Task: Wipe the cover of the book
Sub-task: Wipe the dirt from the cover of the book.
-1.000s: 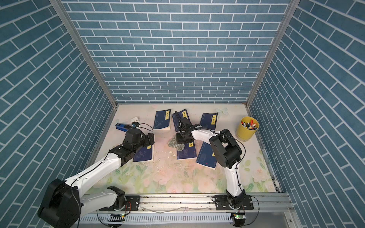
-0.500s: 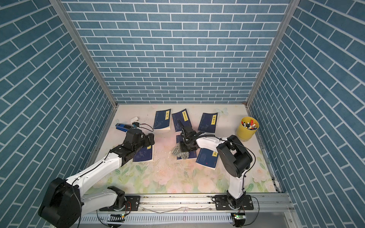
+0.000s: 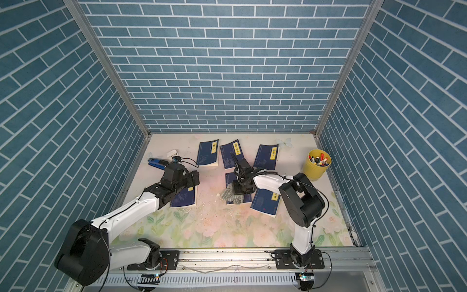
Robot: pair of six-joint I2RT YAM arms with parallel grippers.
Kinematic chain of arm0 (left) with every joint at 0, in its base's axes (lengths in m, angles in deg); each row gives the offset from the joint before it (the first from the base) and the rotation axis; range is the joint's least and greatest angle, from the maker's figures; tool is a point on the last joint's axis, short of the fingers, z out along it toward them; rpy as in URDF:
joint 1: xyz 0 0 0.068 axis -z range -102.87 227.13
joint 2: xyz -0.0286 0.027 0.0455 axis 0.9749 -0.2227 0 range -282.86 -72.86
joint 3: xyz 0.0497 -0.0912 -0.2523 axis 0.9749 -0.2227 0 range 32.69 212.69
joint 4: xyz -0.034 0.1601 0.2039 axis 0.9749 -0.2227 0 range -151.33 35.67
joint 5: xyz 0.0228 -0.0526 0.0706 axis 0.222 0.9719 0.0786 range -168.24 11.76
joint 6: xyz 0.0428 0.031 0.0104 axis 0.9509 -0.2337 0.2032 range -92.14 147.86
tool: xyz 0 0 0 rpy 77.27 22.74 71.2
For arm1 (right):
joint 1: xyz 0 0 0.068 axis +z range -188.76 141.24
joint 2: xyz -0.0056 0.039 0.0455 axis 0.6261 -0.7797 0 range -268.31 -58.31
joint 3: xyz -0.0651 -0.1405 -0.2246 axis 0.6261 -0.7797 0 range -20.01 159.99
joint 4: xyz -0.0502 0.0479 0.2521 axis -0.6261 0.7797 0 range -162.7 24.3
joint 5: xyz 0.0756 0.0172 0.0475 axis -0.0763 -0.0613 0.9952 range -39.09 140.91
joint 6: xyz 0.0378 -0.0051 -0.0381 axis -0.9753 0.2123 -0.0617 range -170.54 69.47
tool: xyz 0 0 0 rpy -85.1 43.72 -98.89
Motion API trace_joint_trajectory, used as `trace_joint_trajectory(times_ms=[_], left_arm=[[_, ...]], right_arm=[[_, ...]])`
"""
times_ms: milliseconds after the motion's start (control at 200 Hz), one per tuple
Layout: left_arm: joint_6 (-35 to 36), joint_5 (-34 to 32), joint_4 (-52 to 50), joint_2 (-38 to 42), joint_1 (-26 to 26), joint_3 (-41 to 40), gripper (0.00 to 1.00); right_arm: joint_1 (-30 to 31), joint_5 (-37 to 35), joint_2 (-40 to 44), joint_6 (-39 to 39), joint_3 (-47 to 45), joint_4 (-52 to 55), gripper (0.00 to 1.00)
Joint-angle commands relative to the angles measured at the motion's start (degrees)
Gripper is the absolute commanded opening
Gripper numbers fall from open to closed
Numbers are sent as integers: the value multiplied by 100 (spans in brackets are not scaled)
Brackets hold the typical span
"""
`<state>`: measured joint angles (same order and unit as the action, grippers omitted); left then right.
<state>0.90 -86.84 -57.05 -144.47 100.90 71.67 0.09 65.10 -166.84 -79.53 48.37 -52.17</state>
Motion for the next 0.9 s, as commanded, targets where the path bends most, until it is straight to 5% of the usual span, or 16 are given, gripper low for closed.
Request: trace_joint_trajectory(times_ms=[0,240,685,895], left_arm=[[43,17,-26,157,-39,68,99],[-30,-11,-13,413,-39,-100,100],[-12,102,164,21,-38,83,99],[-90,289,272,-60,-39,66,99]], right_arm=[[-190,-442,-809,353,572,802,0],[-247,-492,-1306,449,1290,1119,0],[282,-802,959,-188,-1707,929,0],[-94,-798,671,-76,-1515,566,0]])
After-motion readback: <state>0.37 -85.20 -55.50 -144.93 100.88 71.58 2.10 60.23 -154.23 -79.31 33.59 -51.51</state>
